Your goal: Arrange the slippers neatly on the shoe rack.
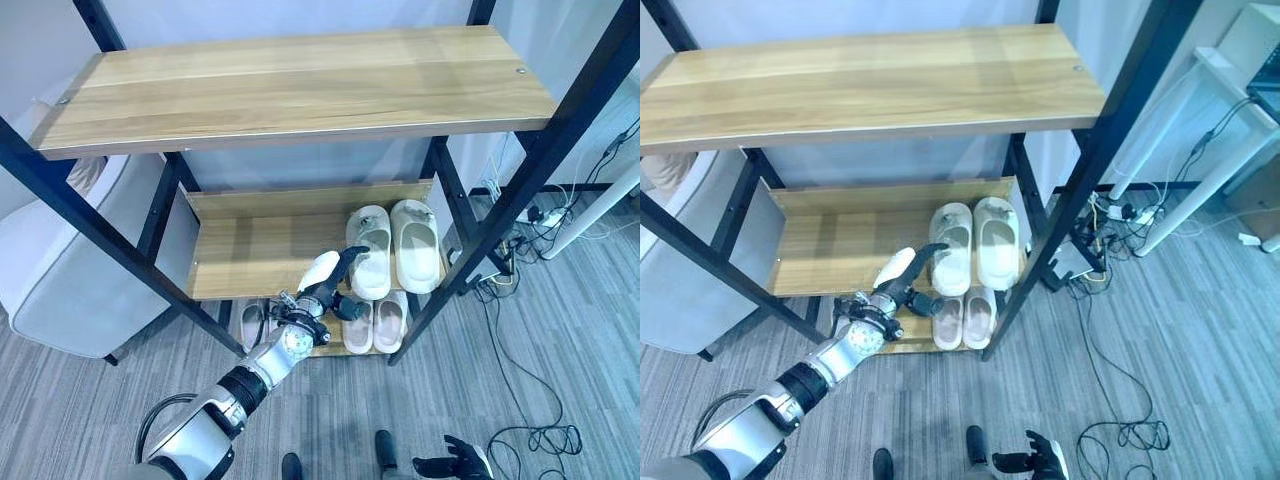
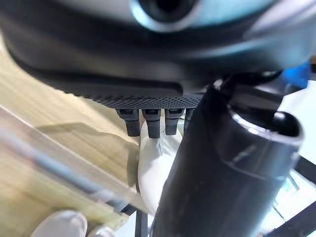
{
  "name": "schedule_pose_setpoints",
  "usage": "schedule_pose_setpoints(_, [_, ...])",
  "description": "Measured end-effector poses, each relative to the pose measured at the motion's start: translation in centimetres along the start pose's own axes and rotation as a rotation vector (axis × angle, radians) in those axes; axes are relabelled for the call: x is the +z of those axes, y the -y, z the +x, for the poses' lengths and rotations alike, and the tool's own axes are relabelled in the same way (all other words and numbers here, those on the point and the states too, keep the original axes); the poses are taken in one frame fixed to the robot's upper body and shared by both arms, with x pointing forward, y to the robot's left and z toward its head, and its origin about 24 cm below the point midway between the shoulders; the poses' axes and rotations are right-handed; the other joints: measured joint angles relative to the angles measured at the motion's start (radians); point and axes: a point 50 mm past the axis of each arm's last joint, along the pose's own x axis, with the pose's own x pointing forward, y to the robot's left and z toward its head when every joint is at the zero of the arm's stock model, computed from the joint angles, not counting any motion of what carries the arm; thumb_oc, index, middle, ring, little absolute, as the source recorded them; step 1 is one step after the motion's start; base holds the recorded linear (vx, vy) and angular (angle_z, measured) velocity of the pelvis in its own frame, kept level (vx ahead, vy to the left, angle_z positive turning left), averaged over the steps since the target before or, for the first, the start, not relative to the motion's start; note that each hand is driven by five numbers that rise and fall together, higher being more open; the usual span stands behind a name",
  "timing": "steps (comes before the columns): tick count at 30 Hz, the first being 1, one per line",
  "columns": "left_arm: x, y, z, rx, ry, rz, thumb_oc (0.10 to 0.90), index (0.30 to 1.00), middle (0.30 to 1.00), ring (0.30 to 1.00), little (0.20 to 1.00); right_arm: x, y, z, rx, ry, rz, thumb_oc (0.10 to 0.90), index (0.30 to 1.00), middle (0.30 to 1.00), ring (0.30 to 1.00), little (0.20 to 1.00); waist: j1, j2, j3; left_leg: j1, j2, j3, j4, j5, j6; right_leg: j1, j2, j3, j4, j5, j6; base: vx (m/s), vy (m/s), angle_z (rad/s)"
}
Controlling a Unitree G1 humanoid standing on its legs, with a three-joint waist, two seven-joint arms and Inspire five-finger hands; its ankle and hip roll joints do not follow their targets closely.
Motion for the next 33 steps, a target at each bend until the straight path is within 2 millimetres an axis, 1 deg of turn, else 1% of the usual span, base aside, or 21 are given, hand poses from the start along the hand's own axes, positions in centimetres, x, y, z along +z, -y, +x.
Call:
schedule_pose_setpoints(3, [-0.2,-0.1,0.0,0.008,-0.008,0.004,0.800,0.900,0.900,0.900,0.900,-0.2,0.0,0.0,0.000,-0.005,-0.001,0.800,0.900,0.900,0.900,0.900,-0.008,0.000,-0.001,-0.002,0.000,0.002,0.000,-0.001,0.002,-0.004,0.000,0.003,0.000,0.000,0.000,0.00,-0.003,-0.01])
schedule_pose_setpoints(5, [-0.3,0.1,0.0,0.015,-0.019,0.003,0.800,0.900,0.900,0.900,0.900,-0.5,0.0,-0.1,-0.001,-0.014,-0.003,0.800,0.900,0.900,0.900,0.900,-0.009,0.000,-0.022,-0.018,0.000,0.006,0.000,-0.002,0.002,-0.021,0.000,0.006,0.000,0.000,0.000,0.01,-0.008,-0.04])
schedule_pose_setpoints(7, [-0.4,0.1,0.1,0.013,-0.022,0.004,0.800,0.900,0.900,0.900,0.900,-0.7,0.1,-0.2,-0.001,-0.019,-0.003,0.800,0.900,0.900,0.900,0.900,-0.011,-0.001,-0.028,-0.019,0.000,0.006,0.000,-0.001,0.002,-0.022,0.000,0.006,0.000,0.001,-0.001,0.00,0.000,0.00])
schedule_pose_setpoints(15, [0.0,0.1,0.9,0.022,-0.037,-0.004,0.800,0.900,0.900,0.900,0.900,-0.7,-0.1,-0.2,0.006,-0.015,-0.020,0.800,0.900,0.900,0.900,0.900,-0.011,-0.001,-0.029,-0.025,0.000,0.009,0.000,-0.002,0.002,-0.030,0.000,0.008,0.000,0.001,-0.001,0.00,0.000,0.00])
schedule_pose_setpoints(26, [0.0,-0.2,1.1,0.027,-0.041,-0.014,0.800,0.900,0.900,0.900,0.900,-0.5,-0.1,-0.1,0.008,-0.009,-0.021,0.800,0.900,0.900,0.900,0.900,-0.011,-0.002,-0.029,-0.022,-0.001,0.012,0.000,-0.002,0.003,-0.026,0.000,0.008,0.000,0.001,-0.001,0.00,0.000,0.00])
schedule_pose_setpoints(27, [-0.3,-0.5,1.0,0.031,-0.048,-0.006,0.800,0.900,0.900,0.900,0.900,-0.2,-0.1,-0.1,0.009,-0.004,-0.021,0.800,0.900,0.900,0.900,0.900,-0.010,-0.002,-0.029,-0.020,0.000,0.012,0.000,-0.002,0.003,-0.024,0.000,0.007,0.000,0.001,-0.001,0.03,-0.027,0.00])
schedule_pose_setpoints(29, [-0.5,-0.6,1.0,0.026,-0.057,0.000,0.800,0.900,0.900,0.900,0.900,-0.5,-0.2,-0.1,0.010,-0.014,-0.022,0.800,0.900,0.900,0.900,0.900,-0.012,-0.002,-0.029,-0.009,0.001,0.012,0.000,-0.002,0.002,-0.012,0.001,0.006,0.000,0.003,-0.003,0.00,0.000,0.00])
schedule_pose_setpoints(33, [-0.8,-1.8,0.8,0.051,-0.053,0.016,0.800,0.900,0.900,0.900,0.900,-0.1,-0.2,0.0,0.013,-0.007,-0.020,0.800,0.900,0.900,0.900,0.900,-0.007,-0.002,-0.029,0.009,0.003,0.007,0.000,-0.003,0.003,0.008,0.002,0.002,0.000,0.000,0.001,0.00,-0.001,0.01])
